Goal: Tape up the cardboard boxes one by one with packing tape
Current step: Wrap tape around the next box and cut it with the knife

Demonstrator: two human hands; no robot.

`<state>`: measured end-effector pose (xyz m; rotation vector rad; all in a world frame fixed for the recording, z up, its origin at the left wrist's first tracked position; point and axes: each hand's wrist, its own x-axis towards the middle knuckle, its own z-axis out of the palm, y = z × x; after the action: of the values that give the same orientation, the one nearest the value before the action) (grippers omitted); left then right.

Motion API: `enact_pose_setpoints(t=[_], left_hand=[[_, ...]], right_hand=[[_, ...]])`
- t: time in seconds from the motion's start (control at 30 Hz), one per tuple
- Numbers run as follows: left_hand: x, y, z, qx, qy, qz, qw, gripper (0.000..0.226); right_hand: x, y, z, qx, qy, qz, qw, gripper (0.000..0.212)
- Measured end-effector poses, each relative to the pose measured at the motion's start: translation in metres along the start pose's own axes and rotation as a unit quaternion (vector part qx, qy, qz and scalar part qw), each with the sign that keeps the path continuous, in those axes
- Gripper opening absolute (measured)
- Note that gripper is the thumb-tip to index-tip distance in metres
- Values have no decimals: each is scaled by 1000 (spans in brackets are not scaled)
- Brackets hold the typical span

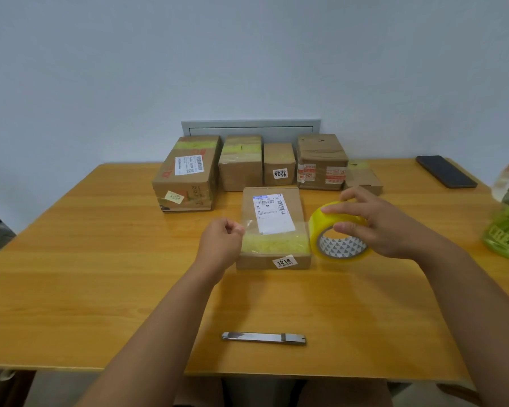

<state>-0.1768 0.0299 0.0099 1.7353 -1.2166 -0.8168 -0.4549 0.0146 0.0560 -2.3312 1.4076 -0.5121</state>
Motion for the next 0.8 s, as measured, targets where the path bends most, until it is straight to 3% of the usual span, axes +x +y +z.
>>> enact_pose_setpoints(t=[0.33,0.5,0.63,0.8], left_hand=[[-5,-10,9,155,25,63,986,11],[-6,-10,8,175,23,69,982,13],[-6,-7,8,170,18,63,983,37],[-5,-8,11,180,16,69,981,28]], right_hand=[[2,4,8,-34,-22,2,999,40],[5,0,7,-48,-33,6,998,42],[6,0,6,-70,-45,13,996,44],[7,2,9,-78,-57,19,995,44]])
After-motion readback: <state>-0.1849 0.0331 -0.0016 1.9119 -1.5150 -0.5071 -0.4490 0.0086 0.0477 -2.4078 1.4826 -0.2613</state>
